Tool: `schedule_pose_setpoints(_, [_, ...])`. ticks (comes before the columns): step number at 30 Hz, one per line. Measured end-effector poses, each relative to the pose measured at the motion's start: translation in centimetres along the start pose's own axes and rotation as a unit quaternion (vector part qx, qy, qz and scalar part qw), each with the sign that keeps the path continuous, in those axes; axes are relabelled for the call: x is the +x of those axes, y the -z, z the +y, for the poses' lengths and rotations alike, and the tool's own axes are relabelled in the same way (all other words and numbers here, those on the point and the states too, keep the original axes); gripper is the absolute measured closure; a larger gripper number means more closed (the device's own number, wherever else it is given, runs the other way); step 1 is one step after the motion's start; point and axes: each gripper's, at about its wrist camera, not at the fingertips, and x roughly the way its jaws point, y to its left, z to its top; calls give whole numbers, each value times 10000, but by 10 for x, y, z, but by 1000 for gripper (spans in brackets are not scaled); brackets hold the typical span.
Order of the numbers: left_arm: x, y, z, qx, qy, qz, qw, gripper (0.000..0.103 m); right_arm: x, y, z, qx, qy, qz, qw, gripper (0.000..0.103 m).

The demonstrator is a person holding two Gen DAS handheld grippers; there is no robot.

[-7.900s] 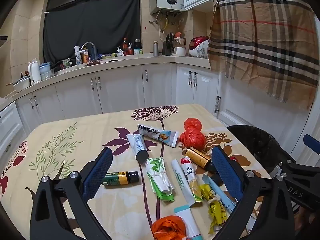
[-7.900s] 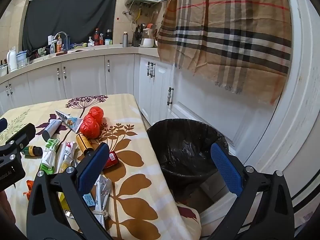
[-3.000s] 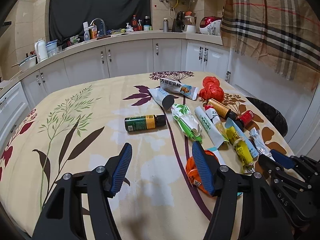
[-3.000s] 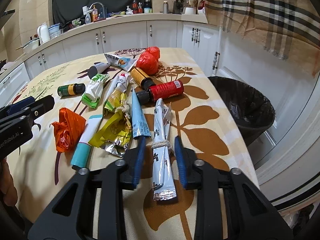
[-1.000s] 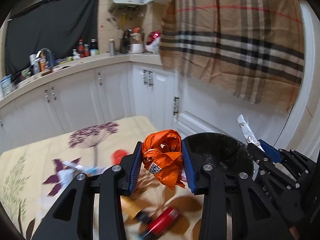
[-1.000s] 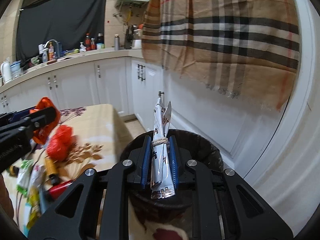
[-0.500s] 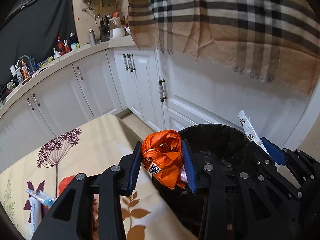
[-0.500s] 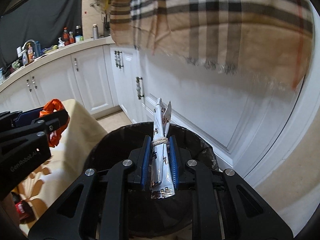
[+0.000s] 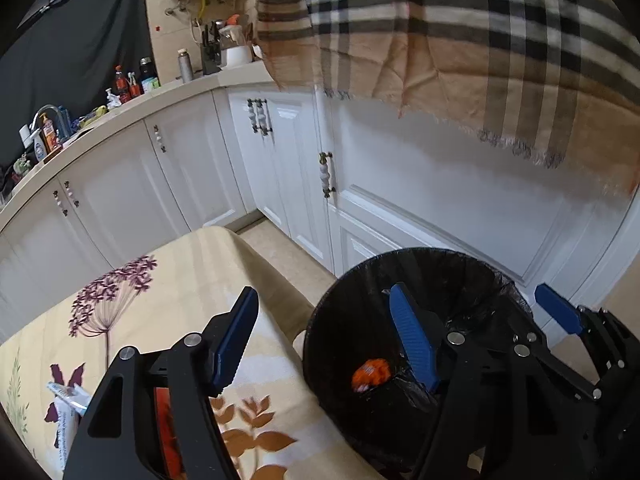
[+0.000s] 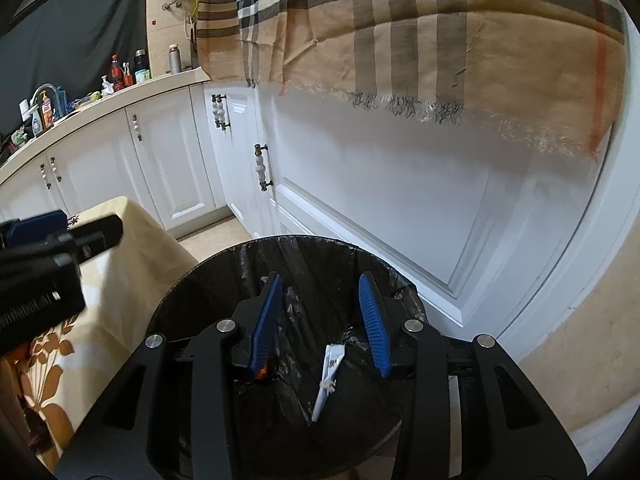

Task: Collect trash
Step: 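Carry both items over the black bin and open both grippers, then return to the table and grasp the yellow wrapper with the right gripper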

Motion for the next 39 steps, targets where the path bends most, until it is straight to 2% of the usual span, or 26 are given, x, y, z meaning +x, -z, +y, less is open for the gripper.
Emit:
schedule_pose_setpoints(7, [-47, 13, 31, -233, -117, -200, 9995, 37, -35, 3, 16, -123, -178, -52, 9998, 64])
schedule_pose_setpoints(18, [-122, 67, 97, -740, -709, -378, 9940, 36, -105, 31, 67, -516, -730, -133, 9959, 63])
schedule_pose_setpoints(29, [-169, 130, 153, -1235, -1353, -311, 9826, 36, -147, 71, 123, -1005, -1346, 34, 9858, 63])
schedule_pose_setpoints(39, [-194, 180, 194, -1613, -1853, -135, 9693, 36, -176, 104, 172, -1509, -1901, 143, 9700, 65])
